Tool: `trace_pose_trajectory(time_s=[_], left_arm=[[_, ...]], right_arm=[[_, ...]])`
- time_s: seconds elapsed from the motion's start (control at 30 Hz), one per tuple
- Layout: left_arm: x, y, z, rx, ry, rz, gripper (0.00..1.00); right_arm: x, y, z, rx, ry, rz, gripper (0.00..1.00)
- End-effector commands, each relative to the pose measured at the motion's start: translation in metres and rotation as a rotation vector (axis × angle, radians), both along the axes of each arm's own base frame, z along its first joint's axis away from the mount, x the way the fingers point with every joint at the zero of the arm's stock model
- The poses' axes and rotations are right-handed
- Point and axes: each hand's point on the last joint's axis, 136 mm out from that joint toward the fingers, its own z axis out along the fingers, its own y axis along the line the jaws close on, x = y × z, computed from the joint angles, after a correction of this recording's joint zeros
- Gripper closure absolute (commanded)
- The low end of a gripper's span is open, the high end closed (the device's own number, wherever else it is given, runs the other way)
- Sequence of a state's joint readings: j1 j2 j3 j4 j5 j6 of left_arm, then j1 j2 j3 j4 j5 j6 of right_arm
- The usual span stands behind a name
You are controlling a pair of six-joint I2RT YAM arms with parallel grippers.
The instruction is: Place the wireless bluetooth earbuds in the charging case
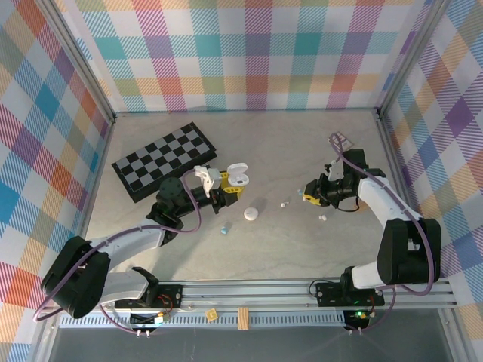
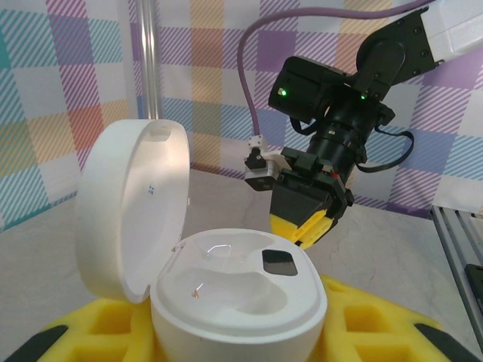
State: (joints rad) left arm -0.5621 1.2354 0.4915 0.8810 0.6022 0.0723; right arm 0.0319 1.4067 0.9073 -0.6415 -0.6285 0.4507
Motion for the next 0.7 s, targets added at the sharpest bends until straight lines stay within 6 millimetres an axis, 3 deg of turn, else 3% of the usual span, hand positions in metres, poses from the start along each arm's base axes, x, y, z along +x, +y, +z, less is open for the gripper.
trace_pose_trajectory(time_s=[0.0, 0.67], left_arm=[[0.002, -0.005, 0.018, -0.024, -0.062, -0.006, 0.66], [-0.002, -0.025, 0.008, -0.013, -0.052, -0.059, 0.66]], right_arm=[[-0.006, 0.012, 0.02, 0.115, -0.018, 0.012, 0.76], [-0.024, 0.033, 0.058, 0.325, -0.004, 0.052, 0.76]])
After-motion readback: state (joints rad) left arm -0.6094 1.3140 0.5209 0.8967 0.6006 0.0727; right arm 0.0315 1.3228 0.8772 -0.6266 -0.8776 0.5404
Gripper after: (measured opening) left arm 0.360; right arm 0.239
